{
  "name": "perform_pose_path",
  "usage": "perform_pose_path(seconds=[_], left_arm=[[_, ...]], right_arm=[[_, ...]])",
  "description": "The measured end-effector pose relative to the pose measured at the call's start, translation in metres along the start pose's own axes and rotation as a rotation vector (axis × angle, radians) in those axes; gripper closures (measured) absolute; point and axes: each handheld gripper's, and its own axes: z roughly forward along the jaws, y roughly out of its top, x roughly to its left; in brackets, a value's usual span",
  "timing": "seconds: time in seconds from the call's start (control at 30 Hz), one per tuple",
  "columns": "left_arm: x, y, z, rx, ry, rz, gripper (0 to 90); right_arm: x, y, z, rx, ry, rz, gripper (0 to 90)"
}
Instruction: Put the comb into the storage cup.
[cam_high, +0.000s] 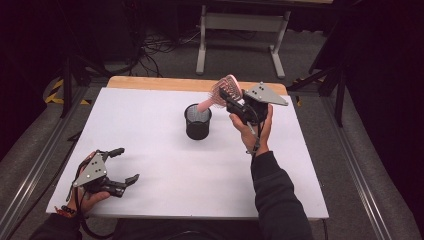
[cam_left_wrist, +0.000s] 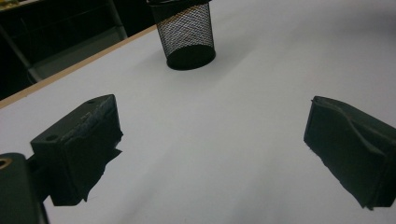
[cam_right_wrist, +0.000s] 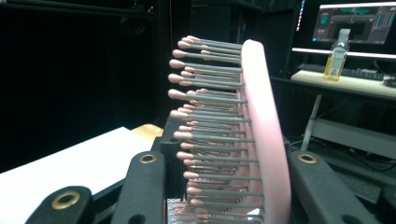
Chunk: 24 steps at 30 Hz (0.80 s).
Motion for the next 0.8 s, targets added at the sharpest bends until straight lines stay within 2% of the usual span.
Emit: perform_pose_path(seconds=[0.03, 0.2, 0.3, 0.57, 0.73, 0.8], left_arm=[[0.001, 0.0, 0.0, 0.003, 0.004, 0.007, 4.8], [0.0, 0.001, 0.0, -0.012, 0.0, -0.013, 4.8], [-0.001, 0.002, 0.0, 0.003, -0.005, 0.011, 5.3], [-0.002, 0.002, 0.001, -0.003, -0.009, 0.006, 5.6], [-0.002, 0.003, 0.001, -0.002, -0.014, 0.005, 5.6], [-0.003, 0.003, 0.0, -0.007, -0.018, -0.012, 5.6]], right_arm=[[0.0, -0.001, 0.002, 0.004, -0.002, -0.004, 63.2], [0.001, -0.005, 0.01, 0.02, -0.007, 0.003, 63.2], [0.002, -0.008, 0.014, 0.027, -0.002, 0.011, 63.3], [0.005, -0.02, 0.029, 0.068, 0.003, 0.023, 63.2], [0.007, -0.025, 0.035, 0.083, 0.014, 0.015, 63.2], [0.009, -0.026, 0.037, 0.091, 0.015, 0.012, 63.2]])
